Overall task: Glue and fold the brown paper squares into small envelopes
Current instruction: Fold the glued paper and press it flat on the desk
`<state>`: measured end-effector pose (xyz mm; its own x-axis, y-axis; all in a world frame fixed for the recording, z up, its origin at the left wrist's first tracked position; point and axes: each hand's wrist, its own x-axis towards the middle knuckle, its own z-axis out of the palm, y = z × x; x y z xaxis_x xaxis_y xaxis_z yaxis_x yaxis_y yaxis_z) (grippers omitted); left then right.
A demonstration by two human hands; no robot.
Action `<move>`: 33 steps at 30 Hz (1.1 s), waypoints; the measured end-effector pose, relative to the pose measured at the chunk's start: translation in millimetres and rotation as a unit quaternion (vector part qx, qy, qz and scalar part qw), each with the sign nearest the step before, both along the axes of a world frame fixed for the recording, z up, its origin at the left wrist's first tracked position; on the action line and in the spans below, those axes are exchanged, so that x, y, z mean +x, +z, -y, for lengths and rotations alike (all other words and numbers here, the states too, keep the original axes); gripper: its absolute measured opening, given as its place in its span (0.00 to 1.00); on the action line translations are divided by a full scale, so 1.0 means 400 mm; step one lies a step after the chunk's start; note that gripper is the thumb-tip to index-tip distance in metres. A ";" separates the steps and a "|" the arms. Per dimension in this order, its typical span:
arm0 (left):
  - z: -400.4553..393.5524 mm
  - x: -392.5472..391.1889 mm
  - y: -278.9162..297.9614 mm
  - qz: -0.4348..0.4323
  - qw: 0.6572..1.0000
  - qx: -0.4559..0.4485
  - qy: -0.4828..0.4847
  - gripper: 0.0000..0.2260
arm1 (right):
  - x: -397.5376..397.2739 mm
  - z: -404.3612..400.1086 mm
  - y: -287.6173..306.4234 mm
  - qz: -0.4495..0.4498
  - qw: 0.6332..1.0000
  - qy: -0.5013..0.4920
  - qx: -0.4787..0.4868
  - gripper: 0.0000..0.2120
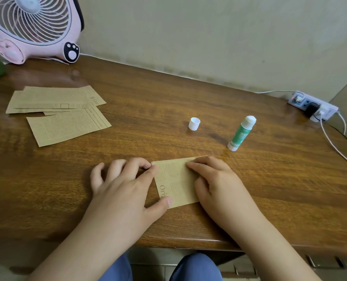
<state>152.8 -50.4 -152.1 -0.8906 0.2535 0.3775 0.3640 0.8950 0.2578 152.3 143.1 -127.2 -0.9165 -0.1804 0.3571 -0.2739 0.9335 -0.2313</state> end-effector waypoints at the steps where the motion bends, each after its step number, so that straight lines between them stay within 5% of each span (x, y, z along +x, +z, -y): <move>1: 0.000 0.000 -0.001 0.002 1.000 0.000 0.000 0.29 | 0.000 -0.011 0.001 -0.003 1.000 -0.021 -0.004 0.20; 14: -0.006 0.033 0.009 -0.021 0.999 -0.029 0.018 0.29 | 0.034 -0.021 0.007 -0.007 0.997 -0.068 0.029 0.26; 19: -0.036 0.092 0.022 -0.071 0.996 -0.046 0.027 0.29 | 0.052 0.009 -0.004 0.026 0.999 -0.021 0.006 0.23; 23: -0.057 0.120 0.030 -0.109 0.993 -0.008 -0.052 0.25 | 0.019 -0.001 0.010 0.096 0.994 0.050 -0.012 0.20; 28: -0.017 0.039 0.087 -0.015 0.991 0.035 -0.126 0.19 | -0.030 -0.047 0.053 0.187 0.967 0.174 -0.024 0.24; 33: -0.004 -0.055 0.109 0.092 0.990 -0.048 -0.093 0.38 | -0.033 -0.002 0.072 0.163 0.978 0.130 0.011 0.28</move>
